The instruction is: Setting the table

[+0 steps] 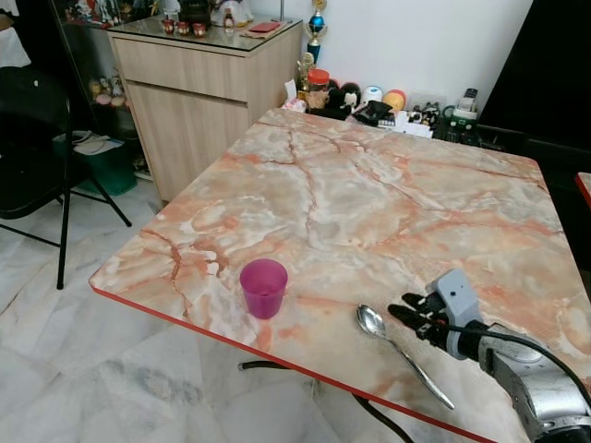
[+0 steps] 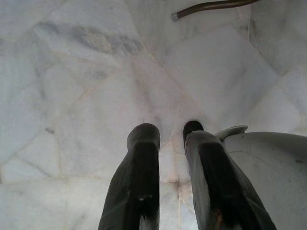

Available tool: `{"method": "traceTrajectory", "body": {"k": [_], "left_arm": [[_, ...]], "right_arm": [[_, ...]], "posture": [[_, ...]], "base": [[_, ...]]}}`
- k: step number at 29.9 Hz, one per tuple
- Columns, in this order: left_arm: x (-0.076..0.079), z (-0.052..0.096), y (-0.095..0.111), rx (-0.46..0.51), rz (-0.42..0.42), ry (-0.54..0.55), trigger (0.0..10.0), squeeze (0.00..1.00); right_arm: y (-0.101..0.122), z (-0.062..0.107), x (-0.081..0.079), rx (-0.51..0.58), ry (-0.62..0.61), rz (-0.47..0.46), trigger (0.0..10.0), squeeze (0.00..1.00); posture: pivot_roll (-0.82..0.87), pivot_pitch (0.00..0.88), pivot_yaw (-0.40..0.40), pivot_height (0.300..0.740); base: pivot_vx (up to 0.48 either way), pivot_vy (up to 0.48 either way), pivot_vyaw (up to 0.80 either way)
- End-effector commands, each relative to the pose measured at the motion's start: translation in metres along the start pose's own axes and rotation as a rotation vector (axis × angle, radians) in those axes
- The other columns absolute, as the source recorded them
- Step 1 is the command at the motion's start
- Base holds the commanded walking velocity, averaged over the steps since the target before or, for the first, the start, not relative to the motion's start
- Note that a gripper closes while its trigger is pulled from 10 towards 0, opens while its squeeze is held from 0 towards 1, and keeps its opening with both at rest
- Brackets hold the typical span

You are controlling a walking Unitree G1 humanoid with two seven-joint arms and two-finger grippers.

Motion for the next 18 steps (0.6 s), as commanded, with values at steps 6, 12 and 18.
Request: {"method": "traceTrajectory", "body": {"k": [6,12,18], "left_arm": [[0.004,0.001,-0.007,-0.024,0.014,-0.012,10.0,0.0],[0.007,0.0,-0.006,-0.023,0.016,-0.013,10.0,0.0],[0.009,0.0,-0.006,-0.022,0.02,-0.014,10.0,0.0]], "right_arm": [[-0.011,0.001,0.002,-0.057,-0.016,0.013,10.0,0.89],[-0.01,-0.001,0.006,-0.064,-0.089,-0.034,10.0,0.0],[-0.003,-0.003,-0.017,-0.031,-0.049,-0.046,10.0,0.0]], "posture": [[0.1,0.069,-0.052,0.74],[0.1,0.066,-0.063,0.74],[0.1,0.068,-0.066,0.74]], "base": [[0.0,0.0,0.0],[0.0,0.0,0.0],[0.0,0.0,0.0]]}}
Point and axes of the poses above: a point about 5 cm out from each wrist's last joint towards the gripper, its own z axis pointing back from the gripper into the wrist, its own y axis along the axis of the wrist's last joint, x = y × z, the point moved 5 cm from there along -z, pointing out of the wrist towards the gripper, and after that the axes turned 6 degrees about -z, right-handed, at the moved point
